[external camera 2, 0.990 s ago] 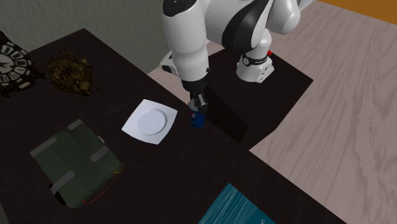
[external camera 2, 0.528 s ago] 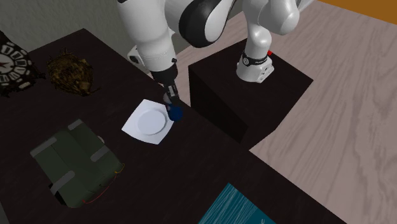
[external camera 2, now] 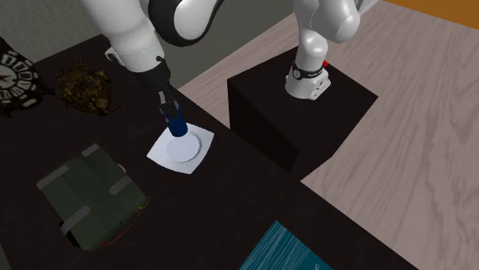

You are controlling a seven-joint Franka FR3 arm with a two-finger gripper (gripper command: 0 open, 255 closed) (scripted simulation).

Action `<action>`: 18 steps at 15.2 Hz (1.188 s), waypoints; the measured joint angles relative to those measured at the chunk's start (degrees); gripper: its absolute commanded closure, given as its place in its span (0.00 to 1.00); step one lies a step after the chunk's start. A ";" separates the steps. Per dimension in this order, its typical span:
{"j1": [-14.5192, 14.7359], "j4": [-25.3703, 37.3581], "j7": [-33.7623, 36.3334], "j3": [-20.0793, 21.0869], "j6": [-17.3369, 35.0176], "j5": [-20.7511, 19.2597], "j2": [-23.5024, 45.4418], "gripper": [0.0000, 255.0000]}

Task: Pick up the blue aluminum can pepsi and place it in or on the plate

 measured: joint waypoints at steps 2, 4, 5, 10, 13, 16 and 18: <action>-0.50 0.68 -0.85 -0.37 0.30 -0.10 1.02 1.00; -0.64 0.56 -1.13 -0.49 1.30 -0.18 1.93 1.00; -0.68 0.07 -1.23 -0.53 2.04 -0.19 2.18 1.00; -0.64 -1.46 -1.26 -0.56 5.23 -0.29 3.86 1.00; -0.66 -2.47 -1.37 -0.61 7.26 -0.35 4.89 1.00; -0.58 -3.31 -1.30 -0.62 9.39 -0.42 6.17 1.00; -0.54 -3.38 -1.28 -0.63 10.45 -0.48 7.16 1.00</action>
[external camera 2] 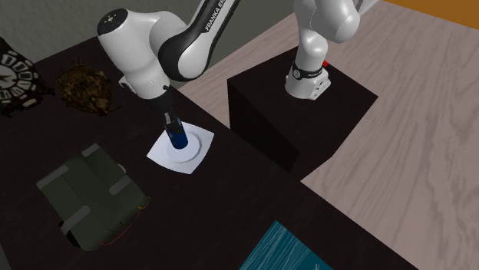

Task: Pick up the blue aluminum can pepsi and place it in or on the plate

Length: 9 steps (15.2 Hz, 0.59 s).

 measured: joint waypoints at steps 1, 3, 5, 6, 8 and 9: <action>0.02 -0.25 0.01 -0.01 0.66 -0.02 0.41 1.00; -0.01 -0.68 -0.06 -0.06 1.86 -0.08 1.19 1.00; 0.01 -0.98 -0.06 -0.08 2.73 -0.10 1.77 1.00; 0.04 -1.00 -0.03 -0.07 2.92 -0.11 1.93 1.00; 0.04 -1.04 -0.03 -0.07 3.07 -0.12 2.03 1.00; 0.04 -1.05 -0.03 -0.07 3.11 -0.12 2.05 1.00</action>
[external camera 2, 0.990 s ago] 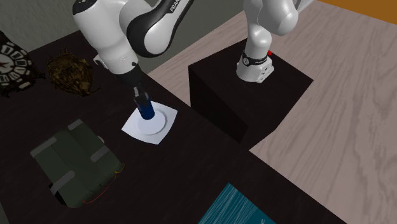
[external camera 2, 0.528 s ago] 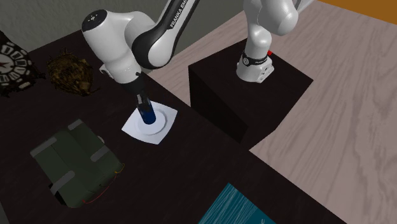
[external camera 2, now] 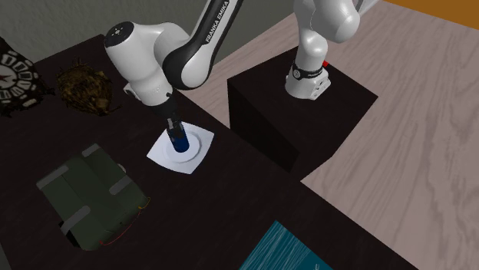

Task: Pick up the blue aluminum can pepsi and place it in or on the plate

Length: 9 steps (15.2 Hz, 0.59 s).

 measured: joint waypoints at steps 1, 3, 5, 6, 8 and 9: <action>0.00 -0.01 0.00 0.00 0.01 0.00 0.01 1.00; 0.00 0.00 0.00 0.00 0.02 0.00 0.01 0.00; 0.00 0.01 0.00 0.00 0.03 0.00 0.00 0.00; 0.01 0.04 0.00 0.01 0.03 0.01 -0.05 0.00; 0.01 0.02 0.01 0.01 0.03 0.00 -0.03 0.00; 0.00 0.02 0.00 0.00 0.03 0.00 -0.01 0.00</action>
